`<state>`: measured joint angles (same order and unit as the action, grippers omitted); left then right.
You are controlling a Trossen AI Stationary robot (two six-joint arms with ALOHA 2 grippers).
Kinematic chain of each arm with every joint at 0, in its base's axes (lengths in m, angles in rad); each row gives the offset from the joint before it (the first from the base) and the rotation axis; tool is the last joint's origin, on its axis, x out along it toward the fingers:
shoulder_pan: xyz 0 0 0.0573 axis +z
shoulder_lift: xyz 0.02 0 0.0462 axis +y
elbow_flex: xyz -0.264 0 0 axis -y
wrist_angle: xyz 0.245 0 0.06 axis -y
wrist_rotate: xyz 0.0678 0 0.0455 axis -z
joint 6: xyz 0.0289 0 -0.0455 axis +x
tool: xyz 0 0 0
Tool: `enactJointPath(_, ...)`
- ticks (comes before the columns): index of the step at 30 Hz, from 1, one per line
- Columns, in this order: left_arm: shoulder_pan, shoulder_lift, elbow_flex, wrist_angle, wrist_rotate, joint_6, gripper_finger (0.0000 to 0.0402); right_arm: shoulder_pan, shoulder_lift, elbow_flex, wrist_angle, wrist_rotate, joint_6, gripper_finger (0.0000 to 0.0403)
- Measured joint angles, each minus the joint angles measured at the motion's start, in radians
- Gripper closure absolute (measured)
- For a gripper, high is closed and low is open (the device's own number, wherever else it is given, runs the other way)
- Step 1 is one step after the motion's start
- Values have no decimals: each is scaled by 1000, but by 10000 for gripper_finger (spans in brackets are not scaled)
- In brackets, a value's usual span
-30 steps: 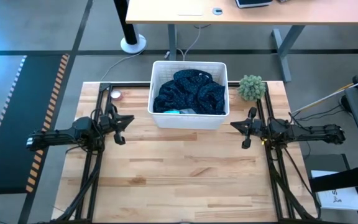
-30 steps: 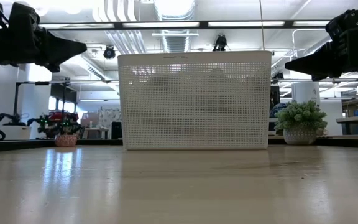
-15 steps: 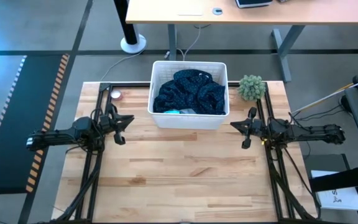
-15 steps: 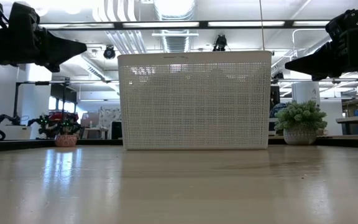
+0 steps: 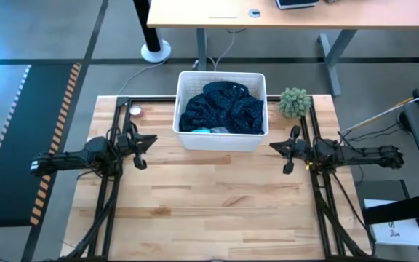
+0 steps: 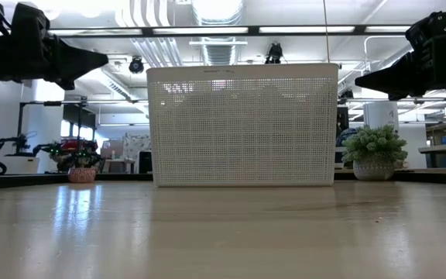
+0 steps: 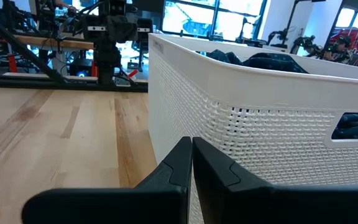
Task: Sort clothes
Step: Return to Home Position
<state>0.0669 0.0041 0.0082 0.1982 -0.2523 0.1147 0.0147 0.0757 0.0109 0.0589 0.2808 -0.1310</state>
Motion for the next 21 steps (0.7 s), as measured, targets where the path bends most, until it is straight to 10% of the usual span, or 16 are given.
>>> enactJointPath(21, 0, 100, 0, 0, 0, 0, 378, 0, 0, 0, 0, 0, 0, 403)
